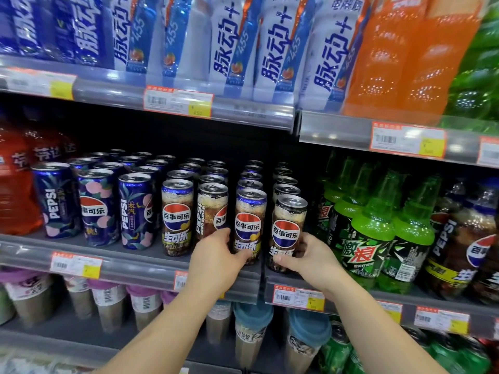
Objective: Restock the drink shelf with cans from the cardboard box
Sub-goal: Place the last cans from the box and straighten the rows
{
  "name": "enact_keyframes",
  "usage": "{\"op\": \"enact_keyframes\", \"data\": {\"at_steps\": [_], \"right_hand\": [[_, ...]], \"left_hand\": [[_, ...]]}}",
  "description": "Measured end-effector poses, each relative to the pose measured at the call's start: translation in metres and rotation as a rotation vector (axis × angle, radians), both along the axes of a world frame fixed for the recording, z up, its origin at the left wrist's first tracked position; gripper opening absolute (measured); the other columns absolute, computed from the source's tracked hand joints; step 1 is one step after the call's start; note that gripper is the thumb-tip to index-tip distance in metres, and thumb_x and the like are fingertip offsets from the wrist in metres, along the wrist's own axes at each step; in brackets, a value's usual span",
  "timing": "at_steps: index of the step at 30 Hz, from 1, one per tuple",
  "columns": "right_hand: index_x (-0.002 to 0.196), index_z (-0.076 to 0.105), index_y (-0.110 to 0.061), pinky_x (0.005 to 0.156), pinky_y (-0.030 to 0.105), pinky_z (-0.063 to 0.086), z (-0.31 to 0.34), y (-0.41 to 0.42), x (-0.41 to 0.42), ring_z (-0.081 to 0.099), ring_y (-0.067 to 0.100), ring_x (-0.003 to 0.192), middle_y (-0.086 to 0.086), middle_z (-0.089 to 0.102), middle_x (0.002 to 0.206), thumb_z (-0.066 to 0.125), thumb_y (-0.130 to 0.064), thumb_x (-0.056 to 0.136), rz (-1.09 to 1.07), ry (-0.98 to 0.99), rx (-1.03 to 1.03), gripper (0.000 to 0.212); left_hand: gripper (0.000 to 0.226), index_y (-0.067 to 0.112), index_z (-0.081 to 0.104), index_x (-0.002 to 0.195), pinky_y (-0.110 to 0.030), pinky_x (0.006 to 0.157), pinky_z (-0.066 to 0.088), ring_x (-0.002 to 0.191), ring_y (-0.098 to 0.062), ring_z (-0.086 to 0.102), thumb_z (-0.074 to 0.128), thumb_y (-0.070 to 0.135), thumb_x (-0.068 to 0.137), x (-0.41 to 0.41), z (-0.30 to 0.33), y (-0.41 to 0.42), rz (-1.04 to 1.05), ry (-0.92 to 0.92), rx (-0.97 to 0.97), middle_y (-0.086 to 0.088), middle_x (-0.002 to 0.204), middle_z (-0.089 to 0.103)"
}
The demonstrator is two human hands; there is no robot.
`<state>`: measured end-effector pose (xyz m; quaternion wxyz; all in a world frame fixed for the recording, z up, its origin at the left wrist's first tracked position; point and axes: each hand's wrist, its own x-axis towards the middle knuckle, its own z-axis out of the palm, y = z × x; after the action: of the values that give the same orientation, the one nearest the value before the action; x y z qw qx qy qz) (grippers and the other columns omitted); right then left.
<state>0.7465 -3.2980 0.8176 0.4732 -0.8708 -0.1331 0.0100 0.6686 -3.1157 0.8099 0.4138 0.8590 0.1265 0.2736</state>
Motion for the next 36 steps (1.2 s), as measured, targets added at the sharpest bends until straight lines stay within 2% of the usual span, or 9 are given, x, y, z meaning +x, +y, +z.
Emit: {"op": "enact_keyframes", "data": {"at_steps": [3,7,10,13,17,20,25,31,36], "right_hand": [[0.120,0.052,-0.024,0.093,0.035,0.052,0.000,0.000,-0.004,0.062,0.009,0.100,-0.008,0.065,0.113,0.088,-0.027,0.067,-0.012,0.017,0.028,0.064],[0.115,0.048,-0.026,0.086,0.033,0.054,0.000,-0.001,-0.007,0.061,0.008,0.094,-0.008,0.062,0.107,0.090,-0.027,0.065,-0.025,-0.003,0.033,0.066],[0.118,0.049,-0.024,0.089,0.038,0.055,-0.001,-0.001,-0.007,0.064,0.012,0.095,-0.006,0.065,0.106,0.090,-0.026,0.064,-0.016,0.011,0.047,0.068],[0.118,0.048,-0.025,0.086,0.031,0.052,0.006,-0.002,-0.012,0.062,0.010,0.097,-0.008,0.063,0.108,0.088,-0.031,0.066,-0.013,-0.001,0.120,0.066],[0.116,0.052,-0.026,0.096,0.036,0.048,0.037,0.004,-0.015,0.058,0.016,0.108,-0.002,0.061,0.117,0.072,-0.050,0.077,-0.160,-0.237,0.328,0.051],[0.109,0.054,-0.028,0.094,0.036,0.048,0.065,0.021,-0.024,0.057,0.016,0.106,-0.002,0.061,0.112,0.069,-0.041,0.085,-0.166,-0.497,0.342,0.031],[0.111,0.058,-0.030,0.095,0.030,0.044,0.093,0.060,-0.027,0.053,0.012,0.110,-0.009,0.059,0.110,0.066,-0.036,0.087,-0.054,-0.678,0.169,0.027],[0.130,0.057,-0.029,0.098,0.026,0.043,0.123,0.094,-0.020,0.054,0.007,0.118,-0.008,0.061,0.129,0.066,-0.037,0.088,0.260,-0.610,-0.218,0.044],[0.142,0.044,-0.038,0.115,0.044,0.029,0.132,0.127,-0.014,0.042,0.020,0.136,-0.005,0.047,0.148,0.058,-0.044,0.092,0.418,-0.528,-0.720,0.053]], "left_hand": [[0.047,0.020,0.063,0.110,-0.035,0.081,0.054,0.097,-0.019,0.066,0.076,0.044,0.072,0.003,-0.003,-0.003,0.025,0.025,0.089,0.001,0.102,0.072],[0.048,0.021,0.060,0.109,-0.029,0.073,0.048,0.093,-0.020,0.064,0.071,0.053,0.074,0.006,-0.005,-0.010,0.097,0.056,0.226,0.002,0.099,0.070],[0.046,0.022,0.061,0.107,-0.029,0.071,0.046,0.093,-0.020,0.064,0.070,0.053,0.075,0.007,-0.007,-0.010,0.110,0.039,0.230,0.002,0.098,0.070],[0.045,0.020,0.060,0.108,-0.027,0.069,0.043,0.094,-0.020,0.063,0.070,0.051,0.077,0.008,-0.008,-0.005,0.096,0.036,0.243,0.001,0.099,0.070],[0.047,0.022,0.060,0.113,-0.027,0.076,0.048,0.097,-0.018,0.063,0.072,0.048,0.076,0.008,-0.009,0.002,0.035,0.038,0.249,0.003,0.103,0.069],[0.048,0.024,0.060,0.113,-0.033,0.084,0.052,0.100,-0.015,0.064,0.073,0.048,0.073,0.005,-0.012,0.009,-0.039,0.048,0.229,0.005,0.107,0.070],[0.044,0.023,0.061,0.116,-0.031,0.084,0.051,0.101,-0.017,0.064,0.070,0.041,0.078,0.004,-0.010,0.015,-0.082,0.039,0.295,0.003,0.109,0.071],[0.048,0.018,0.060,0.120,-0.033,0.088,0.051,0.106,-0.019,0.064,0.070,0.040,0.079,-0.001,-0.016,0.019,-0.117,-0.005,0.287,-0.001,0.113,0.070],[0.053,0.019,0.060,0.128,-0.027,0.093,0.049,0.106,-0.010,0.064,0.071,0.037,0.080,-0.014,-0.016,0.039,-0.054,-0.059,0.235,0.002,0.114,0.070]]}}
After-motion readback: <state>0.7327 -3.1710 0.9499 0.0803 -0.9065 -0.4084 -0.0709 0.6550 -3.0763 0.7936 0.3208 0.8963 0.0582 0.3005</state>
